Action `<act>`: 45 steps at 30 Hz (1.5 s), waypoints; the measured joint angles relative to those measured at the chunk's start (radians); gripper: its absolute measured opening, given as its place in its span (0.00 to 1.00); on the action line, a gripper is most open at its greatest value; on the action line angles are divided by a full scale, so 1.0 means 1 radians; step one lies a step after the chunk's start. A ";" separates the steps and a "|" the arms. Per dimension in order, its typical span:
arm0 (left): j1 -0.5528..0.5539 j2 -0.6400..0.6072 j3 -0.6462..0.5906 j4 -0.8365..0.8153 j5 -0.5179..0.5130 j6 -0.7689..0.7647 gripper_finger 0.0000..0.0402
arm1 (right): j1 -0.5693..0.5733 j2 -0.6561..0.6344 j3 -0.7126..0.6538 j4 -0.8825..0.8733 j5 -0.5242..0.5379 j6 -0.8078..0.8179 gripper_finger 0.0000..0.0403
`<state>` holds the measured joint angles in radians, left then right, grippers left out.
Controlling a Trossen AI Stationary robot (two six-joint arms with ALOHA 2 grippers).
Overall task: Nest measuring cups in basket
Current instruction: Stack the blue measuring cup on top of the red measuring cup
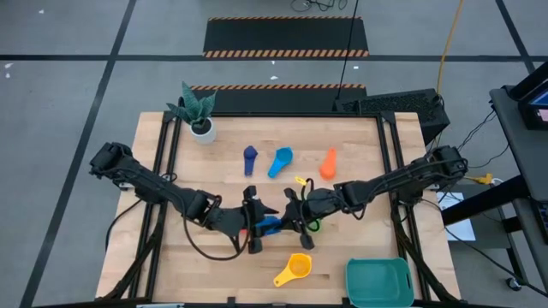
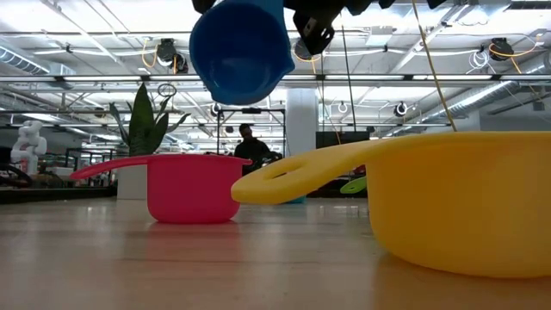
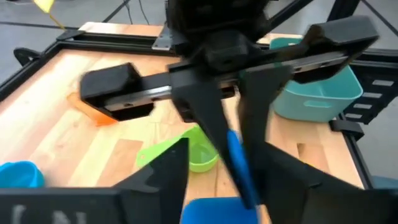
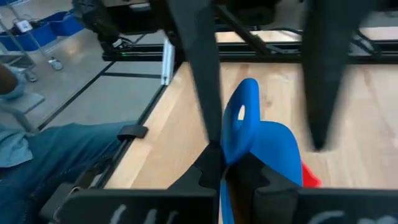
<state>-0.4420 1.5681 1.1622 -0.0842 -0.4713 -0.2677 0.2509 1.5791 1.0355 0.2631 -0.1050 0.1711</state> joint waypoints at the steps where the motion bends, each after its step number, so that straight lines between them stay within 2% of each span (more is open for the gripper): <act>1: 0.000 0.000 0.000 0.003 0.000 0.007 0.33 | -0.001 0.000 0.000 0.000 0.000 0.000 0.00; 5: 0.000 0.000 0.000 0.011 0.008 0.030 0.08 | -0.002 0.000 0.000 -0.002 0.008 -0.001 0.00; 6: -0.001 0.000 0.000 0.011 0.008 0.029 0.04 | -0.002 0.000 0.000 -0.001 0.011 -0.004 0.00; 10: 0.000 0.000 0.000 0.007 0.003 0.044 0.03 | -0.002 0.000 0.000 -0.001 0.068 0.001 0.03; 14: -0.003 -0.031 -0.001 -0.031 -0.011 0.075 0.02 | 0.001 -0.022 0.000 -0.018 0.161 0.028 0.13; 16: -0.013 -0.055 -0.001 -0.074 -0.063 0.068 0.02 | 0.010 -0.040 0.001 -0.045 0.209 0.029 0.21; 18: -0.029 -0.078 -0.001 -0.156 -0.163 0.042 0.01 | 0.023 -0.051 0.001 -0.064 0.270 0.023 0.28; 22: -0.064 -0.119 -0.002 -0.279 -0.429 -0.053 0.01 | 0.057 -0.069 0.000 -0.077 0.449 -0.043 0.42; 25: -0.094 -0.126 -0.002 -0.263 -0.520 -0.072 0.01 | 0.084 -0.066 0.001 -0.036 0.609 -0.155 0.49; 29: -0.119 -0.121 -0.002 -0.156 -0.581 -0.039 0.01 | 0.116 -0.041 0.000 0.070 0.758 -0.306 0.55; 33: -0.131 -0.101 -0.021 -0.016 -0.622 0.032 0.01 | 0.144 -0.011 0.000 0.190 0.812 -0.429 0.55; 41: -0.143 -0.102 -0.170 0.515 -0.622 0.297 0.01 | 0.165 0.073 0.000 0.370 0.845 -0.654 0.50; 45: -0.151 -0.102 -0.226 0.693 -0.567 0.365 0.01 | 0.164 0.111 0.000 0.454 0.932 -0.723 0.49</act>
<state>-0.5926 1.4658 0.9357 0.6091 -1.0388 0.0970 0.4145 1.6900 1.0359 0.7173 0.8272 -0.5517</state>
